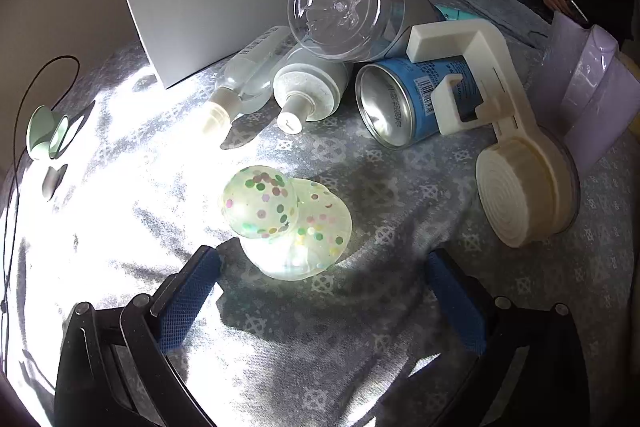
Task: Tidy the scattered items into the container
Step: 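Move the left tool toward the clear spray bottle beside the box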
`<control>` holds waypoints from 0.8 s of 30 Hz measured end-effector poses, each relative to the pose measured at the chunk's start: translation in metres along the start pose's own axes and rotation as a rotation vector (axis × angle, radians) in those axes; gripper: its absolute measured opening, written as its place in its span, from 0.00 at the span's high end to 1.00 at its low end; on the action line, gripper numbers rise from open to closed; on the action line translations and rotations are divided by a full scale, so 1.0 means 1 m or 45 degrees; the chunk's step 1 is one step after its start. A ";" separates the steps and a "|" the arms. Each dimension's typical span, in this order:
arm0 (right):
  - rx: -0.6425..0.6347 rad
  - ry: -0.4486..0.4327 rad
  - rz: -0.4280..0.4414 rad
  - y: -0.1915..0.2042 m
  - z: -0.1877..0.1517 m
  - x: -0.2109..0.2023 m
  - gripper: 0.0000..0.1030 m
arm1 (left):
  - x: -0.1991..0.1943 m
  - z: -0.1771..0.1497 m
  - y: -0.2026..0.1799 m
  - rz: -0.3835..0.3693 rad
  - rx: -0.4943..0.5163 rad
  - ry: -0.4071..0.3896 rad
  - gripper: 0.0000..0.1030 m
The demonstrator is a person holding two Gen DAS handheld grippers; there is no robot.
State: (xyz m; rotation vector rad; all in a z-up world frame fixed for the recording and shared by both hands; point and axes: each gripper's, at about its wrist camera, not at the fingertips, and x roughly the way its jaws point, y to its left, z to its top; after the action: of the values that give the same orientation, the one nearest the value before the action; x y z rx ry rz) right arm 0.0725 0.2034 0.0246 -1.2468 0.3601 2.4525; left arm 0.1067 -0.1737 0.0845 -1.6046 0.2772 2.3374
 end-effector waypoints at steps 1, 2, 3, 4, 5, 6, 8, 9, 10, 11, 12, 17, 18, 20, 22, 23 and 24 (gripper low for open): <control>-0.004 0.008 0.000 0.000 0.000 0.000 0.00 | -0.010 0.008 0.000 -0.054 -0.036 -0.048 0.00; -0.009 0.029 0.002 0.000 0.000 0.000 0.00 | -0.020 0.019 -0.003 -0.099 -0.063 -0.103 0.00; -0.010 0.062 0.009 0.000 0.000 -0.002 0.00 | -0.029 0.035 -0.010 -0.129 -0.081 -0.167 0.00; 0.005 0.097 0.013 -0.002 -0.001 -0.004 0.00 | -0.034 0.051 -0.018 -0.140 -0.083 -0.217 0.00; 0.035 0.130 0.012 -0.003 -0.003 -0.006 0.00 | -0.036 0.072 -0.031 -0.150 -0.071 -0.262 0.00; 0.069 0.160 0.007 -0.005 -0.006 -0.010 0.00 | -0.035 0.091 -0.045 -0.166 -0.043 -0.291 0.00; 0.142 0.175 0.002 -0.009 -0.017 -0.018 0.00 | -0.023 0.127 -0.080 -0.194 0.052 -0.322 0.00; 0.163 0.159 0.000 -0.010 -0.023 -0.023 0.00 | -0.012 0.142 -0.100 -0.195 0.114 -0.322 0.00; 0.167 0.119 0.005 -0.009 -0.030 -0.029 0.00 | 0.004 0.158 -0.121 -0.187 0.175 -0.300 0.00; 0.161 0.088 -0.007 -0.006 -0.037 -0.033 0.00 | 0.021 0.173 -0.139 -0.173 0.207 -0.257 0.00; 0.163 0.081 -0.038 -0.003 -0.041 -0.034 0.00 | 0.040 0.186 -0.157 -0.177 0.220 -0.201 0.00; 0.226 0.069 -0.075 -0.002 -0.043 -0.031 0.00 | 0.105 0.235 -0.218 -0.114 0.260 -0.149 0.04; 0.242 0.062 -0.080 -0.003 -0.043 -0.031 0.00 | 0.115 0.244 -0.224 -0.102 0.241 -0.137 0.05; 0.259 0.043 -0.107 -0.001 -0.044 -0.029 0.00 | 0.134 0.261 -0.231 -0.162 0.208 -0.097 0.05; 0.272 0.022 -0.146 0.003 -0.044 -0.027 0.00 | 0.154 0.271 -0.244 -0.137 0.230 -0.069 0.04; 0.279 0.018 -0.165 0.004 -0.044 -0.026 0.00 | 0.163 0.274 -0.250 -0.125 0.247 -0.063 0.04; 0.289 0.017 -0.179 0.005 -0.042 -0.025 0.00 | 0.171 0.277 -0.256 -0.119 0.256 -0.052 0.05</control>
State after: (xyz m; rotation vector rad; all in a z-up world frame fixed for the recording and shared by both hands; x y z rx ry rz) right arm 0.1141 0.1775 0.0205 -1.1515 0.5198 2.2162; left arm -0.1060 0.1769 0.0261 -1.4420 0.4047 2.1927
